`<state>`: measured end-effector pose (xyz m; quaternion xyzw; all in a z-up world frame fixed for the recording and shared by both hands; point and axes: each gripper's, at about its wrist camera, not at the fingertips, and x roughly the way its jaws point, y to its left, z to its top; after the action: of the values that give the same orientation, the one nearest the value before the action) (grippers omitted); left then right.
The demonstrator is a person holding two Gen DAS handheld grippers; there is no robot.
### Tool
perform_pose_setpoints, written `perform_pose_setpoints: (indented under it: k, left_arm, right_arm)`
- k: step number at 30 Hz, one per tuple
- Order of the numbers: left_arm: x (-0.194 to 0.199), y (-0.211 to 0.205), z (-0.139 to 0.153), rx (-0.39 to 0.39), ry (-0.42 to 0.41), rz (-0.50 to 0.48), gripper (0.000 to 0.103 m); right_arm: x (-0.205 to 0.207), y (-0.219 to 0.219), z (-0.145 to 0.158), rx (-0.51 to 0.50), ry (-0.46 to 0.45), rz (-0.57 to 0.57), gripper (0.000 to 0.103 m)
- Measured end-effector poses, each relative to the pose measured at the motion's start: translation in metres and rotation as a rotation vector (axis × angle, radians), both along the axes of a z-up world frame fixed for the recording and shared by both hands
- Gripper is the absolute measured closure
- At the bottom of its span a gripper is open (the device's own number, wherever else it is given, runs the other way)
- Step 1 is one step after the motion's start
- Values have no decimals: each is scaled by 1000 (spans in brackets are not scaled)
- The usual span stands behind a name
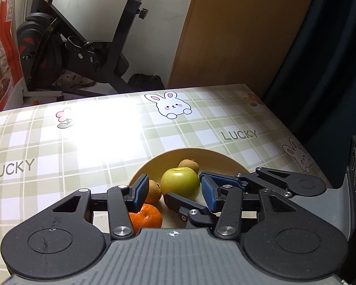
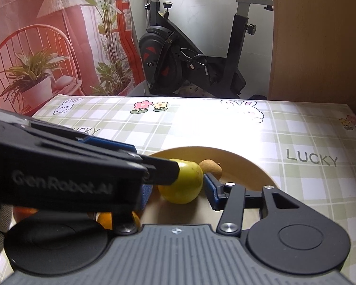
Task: Organize fruits
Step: 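Open the left tool to set the green apple on the plate, then move the left tool back to the yellow lemon beside the mangosteen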
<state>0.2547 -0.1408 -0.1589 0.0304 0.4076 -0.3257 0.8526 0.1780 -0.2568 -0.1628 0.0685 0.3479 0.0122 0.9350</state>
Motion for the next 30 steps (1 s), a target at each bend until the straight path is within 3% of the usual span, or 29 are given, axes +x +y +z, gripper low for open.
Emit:
perform_pose_setpoints:
  k: [10, 15, 22, 30]
  left_arm:
    - [-51, 52, 37, -83, -81, 95, 52]
    - [-82, 77, 53, -57, -168, 129, 51]
    - [-100, 114, 49, -99, -133, 205, 51]
    - [-106, 134, 32, -99, -87, 236, 51]
  right_arm:
    - [-39, 17, 23, 41, -84, -17, 53]
    - [-58, 33, 32, 52, -134, -17, 53]
    - [-84, 56, 37, 41, -182, -5, 51]
    - [-105, 80, 24, 34, -152, 69, 51]
